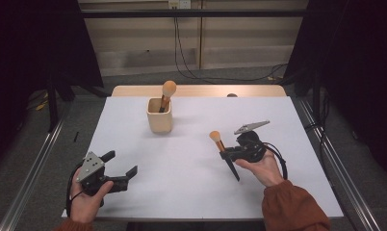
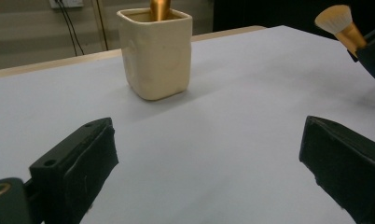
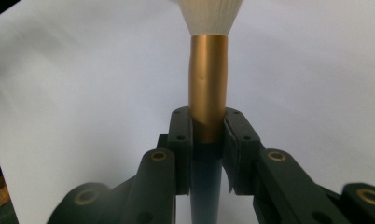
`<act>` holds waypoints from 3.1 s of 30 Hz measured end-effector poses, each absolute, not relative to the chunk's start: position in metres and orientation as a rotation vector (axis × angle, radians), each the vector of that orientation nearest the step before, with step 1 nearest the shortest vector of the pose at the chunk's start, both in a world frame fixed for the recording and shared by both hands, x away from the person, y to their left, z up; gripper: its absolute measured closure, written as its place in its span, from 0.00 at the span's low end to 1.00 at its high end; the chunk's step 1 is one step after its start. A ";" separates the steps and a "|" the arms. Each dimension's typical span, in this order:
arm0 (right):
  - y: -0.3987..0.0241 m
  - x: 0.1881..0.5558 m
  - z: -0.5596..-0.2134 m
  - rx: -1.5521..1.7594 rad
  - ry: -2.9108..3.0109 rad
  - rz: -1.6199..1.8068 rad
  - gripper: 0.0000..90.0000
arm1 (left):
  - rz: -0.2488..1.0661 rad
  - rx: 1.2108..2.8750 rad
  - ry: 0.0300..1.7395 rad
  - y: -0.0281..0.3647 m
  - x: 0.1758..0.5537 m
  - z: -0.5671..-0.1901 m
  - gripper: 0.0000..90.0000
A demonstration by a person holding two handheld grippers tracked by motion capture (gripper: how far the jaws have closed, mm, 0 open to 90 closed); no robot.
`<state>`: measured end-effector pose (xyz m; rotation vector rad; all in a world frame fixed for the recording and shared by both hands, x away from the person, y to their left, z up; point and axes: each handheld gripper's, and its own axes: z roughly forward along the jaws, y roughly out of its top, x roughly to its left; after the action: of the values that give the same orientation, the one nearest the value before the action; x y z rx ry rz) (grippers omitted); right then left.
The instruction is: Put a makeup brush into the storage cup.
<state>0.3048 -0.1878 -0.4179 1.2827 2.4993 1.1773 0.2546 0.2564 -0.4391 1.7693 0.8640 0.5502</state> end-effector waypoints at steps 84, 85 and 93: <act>-0.167 0.286 -0.418 0.905 2.154 1.814 0.84 | 0.392 1.721 0.655 0.175 0.285 -0.397 0.04; -0.167 0.285 -0.418 0.906 2.155 1.815 0.84 | 0.388 1.719 0.648 0.172 0.286 -0.395 0.04; -0.163 0.285 -0.418 0.899 2.163 1.814 0.84 | 0.359 1.687 0.622 0.154 0.293 -0.390 0.03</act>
<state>0.2850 -0.1630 -0.4178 0.8989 2.1628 1.8138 0.2930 0.1540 -0.3900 1.6866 0.6218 0.3595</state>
